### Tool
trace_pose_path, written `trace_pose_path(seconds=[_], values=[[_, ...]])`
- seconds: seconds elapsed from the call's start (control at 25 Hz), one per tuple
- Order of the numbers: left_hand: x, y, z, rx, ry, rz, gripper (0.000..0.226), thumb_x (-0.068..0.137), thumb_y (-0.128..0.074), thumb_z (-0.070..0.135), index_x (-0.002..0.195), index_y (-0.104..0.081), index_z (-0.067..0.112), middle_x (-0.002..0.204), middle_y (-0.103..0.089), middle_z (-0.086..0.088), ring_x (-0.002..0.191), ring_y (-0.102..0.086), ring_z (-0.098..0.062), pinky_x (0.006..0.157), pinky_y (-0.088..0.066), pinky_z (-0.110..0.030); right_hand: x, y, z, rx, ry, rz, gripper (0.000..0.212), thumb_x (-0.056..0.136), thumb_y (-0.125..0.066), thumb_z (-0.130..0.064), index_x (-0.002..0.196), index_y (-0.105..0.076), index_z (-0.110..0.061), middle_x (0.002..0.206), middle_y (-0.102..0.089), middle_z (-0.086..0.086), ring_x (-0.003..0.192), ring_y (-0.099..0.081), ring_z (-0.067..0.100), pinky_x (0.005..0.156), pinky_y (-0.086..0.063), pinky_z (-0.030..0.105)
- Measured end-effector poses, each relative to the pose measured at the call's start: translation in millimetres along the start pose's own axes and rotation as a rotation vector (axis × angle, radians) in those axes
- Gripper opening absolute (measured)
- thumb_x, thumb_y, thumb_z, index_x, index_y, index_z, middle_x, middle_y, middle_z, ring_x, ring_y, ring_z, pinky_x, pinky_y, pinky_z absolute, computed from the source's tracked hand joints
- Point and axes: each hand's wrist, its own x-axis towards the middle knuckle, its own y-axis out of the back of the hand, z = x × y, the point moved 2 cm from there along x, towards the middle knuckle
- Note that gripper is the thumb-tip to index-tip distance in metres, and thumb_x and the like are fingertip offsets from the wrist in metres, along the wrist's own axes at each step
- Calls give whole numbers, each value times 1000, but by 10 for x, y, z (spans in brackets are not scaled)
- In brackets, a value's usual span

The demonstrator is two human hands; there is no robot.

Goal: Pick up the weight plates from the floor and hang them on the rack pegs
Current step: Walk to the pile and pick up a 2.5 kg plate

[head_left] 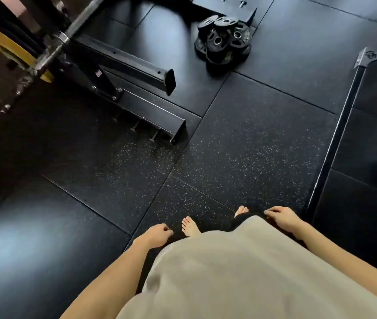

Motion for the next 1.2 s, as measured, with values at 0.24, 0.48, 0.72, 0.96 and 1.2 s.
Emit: trace_pose_path(seconds=[0.24,0.48,0.72,0.96,1.2], values=[[540,756,549,136,-26,-41,37,102,-44,37,130,-54,16,132,-58,-5,113,-56,-19,99,-45,-35,479,263,-289,157,-109,45,19,94,-61,-24,104,-69,-10,102,-68,9,94,-61,22,88,-47,35],[1003,1871,1700,115,-21,17,37,102,-44,39,127,-57,15,132,-59,-6,116,-55,-23,99,-43,-36,1246,1138,-1031,147,-118,-26,14,94,-61,-24,102,-68,-14,103,-67,5,97,-61,19,92,-49,36],[1420,2995,2899,-84,-38,180,34,100,-43,37,120,-60,15,126,-61,-5,109,-54,-22,92,-40,-33,1953,2235,-2003,33,-27,-58,24,95,-58,-31,109,-68,-14,103,-68,4,94,-60,20,86,-46,34],[2169,4030,3599,6,-28,71,36,100,-44,41,120,-60,16,129,-60,-6,113,-55,-22,98,-41,-36,2837,2994,-3102,-4,-17,-62,23,98,-54,-31,113,-63,-16,108,-62,3,98,-57,18,86,-43,32],[2720,5563,4265,98,-88,80,31,99,-47,35,113,-63,12,125,-64,-10,113,-58,-27,93,-43,-34,3501,3740,-4354,74,9,26,17,96,-57,-27,105,-66,-15,107,-67,7,97,-60,22,87,-46,34]])
